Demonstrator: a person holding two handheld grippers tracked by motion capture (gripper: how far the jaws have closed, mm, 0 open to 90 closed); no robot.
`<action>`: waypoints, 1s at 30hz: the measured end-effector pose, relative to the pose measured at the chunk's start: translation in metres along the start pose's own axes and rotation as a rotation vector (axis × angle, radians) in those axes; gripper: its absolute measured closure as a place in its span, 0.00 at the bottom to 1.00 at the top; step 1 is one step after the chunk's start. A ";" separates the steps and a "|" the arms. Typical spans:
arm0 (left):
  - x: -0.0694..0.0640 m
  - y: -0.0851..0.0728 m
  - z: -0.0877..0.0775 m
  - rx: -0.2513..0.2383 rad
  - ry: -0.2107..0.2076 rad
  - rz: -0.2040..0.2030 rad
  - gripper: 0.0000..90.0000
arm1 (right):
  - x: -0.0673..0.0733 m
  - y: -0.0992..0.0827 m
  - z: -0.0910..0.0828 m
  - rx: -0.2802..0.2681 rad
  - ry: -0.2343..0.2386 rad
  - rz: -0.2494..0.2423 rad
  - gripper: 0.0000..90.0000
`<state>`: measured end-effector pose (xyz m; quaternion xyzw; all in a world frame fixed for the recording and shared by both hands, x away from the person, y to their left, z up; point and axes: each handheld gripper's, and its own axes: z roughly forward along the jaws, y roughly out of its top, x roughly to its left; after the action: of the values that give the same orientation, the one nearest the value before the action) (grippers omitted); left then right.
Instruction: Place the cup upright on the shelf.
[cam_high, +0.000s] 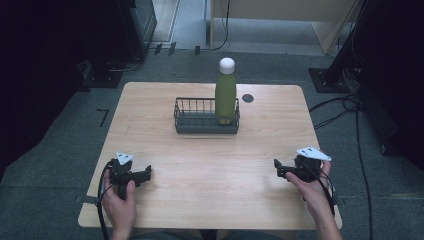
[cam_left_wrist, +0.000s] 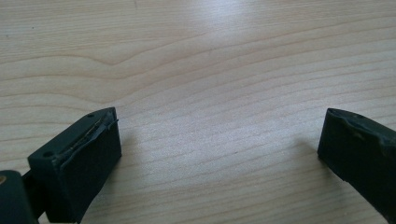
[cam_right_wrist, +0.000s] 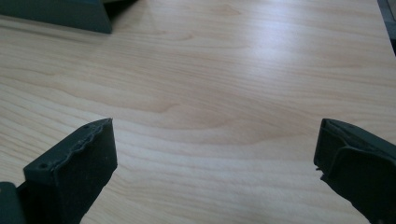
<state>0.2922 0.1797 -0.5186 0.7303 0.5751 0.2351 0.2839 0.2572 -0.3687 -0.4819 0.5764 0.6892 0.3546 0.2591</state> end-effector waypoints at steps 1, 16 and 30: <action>0.000 0.000 0.000 0.000 0.000 0.001 0.00 | -0.002 -0.003 -0.001 0.002 -0.002 0.004 0.00; 0.000 0.000 0.000 0.000 0.000 0.000 0.00 | -0.035 -0.041 -0.014 0.043 -0.095 0.036 0.00; 0.000 0.000 0.000 0.000 0.000 0.001 0.00 | -0.053 -0.068 -0.026 0.081 -0.142 0.062 0.00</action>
<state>0.2922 0.1797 -0.5186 0.7305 0.5748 0.2354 0.2838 0.2065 -0.4316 -0.5227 0.6312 0.6645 0.2927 0.2726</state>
